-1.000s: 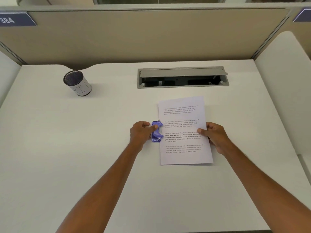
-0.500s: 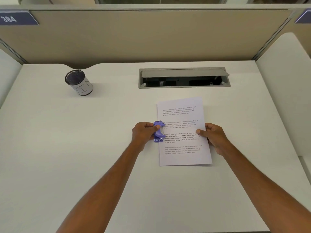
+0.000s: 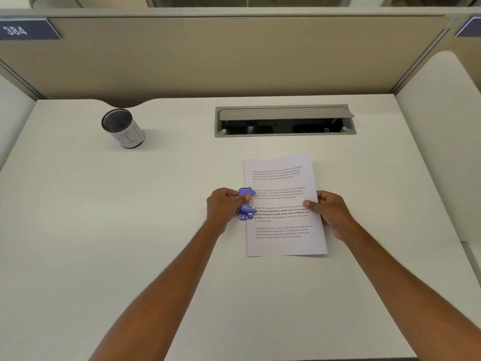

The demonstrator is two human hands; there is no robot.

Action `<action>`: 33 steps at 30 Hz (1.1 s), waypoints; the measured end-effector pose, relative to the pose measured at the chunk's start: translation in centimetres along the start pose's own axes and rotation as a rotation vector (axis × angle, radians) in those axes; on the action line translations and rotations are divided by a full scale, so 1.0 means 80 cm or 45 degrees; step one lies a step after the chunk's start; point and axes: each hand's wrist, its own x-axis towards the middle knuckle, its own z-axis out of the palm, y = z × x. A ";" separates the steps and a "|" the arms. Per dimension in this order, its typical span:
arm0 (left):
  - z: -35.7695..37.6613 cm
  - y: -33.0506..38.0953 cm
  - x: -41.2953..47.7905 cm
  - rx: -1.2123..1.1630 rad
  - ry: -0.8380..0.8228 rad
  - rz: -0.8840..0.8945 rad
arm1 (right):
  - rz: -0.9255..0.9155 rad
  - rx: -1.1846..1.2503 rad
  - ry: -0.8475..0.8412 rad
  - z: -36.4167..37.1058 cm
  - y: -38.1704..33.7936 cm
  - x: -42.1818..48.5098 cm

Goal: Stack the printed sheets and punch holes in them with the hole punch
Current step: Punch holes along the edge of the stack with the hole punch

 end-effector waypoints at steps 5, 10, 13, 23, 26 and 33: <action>0.004 0.001 0.004 0.137 0.058 -0.006 | -0.079 -0.196 0.096 0.013 -0.007 -0.005; 0.007 0.000 -0.001 0.683 0.311 0.146 | -0.213 -0.436 0.194 0.026 -0.019 -0.017; 0.007 0.001 -0.004 0.719 0.345 0.160 | -0.216 -0.468 0.178 0.030 -0.022 -0.017; 0.003 0.007 -0.014 0.686 0.277 0.016 | -0.146 -0.825 0.270 0.020 -0.022 -0.014; 0.001 0.013 -0.013 0.696 0.245 0.012 | -0.171 -0.710 0.311 0.007 -0.019 -0.015; -0.002 0.023 -0.001 0.829 0.056 -0.164 | -0.183 -0.589 0.359 -0.014 -0.002 -0.018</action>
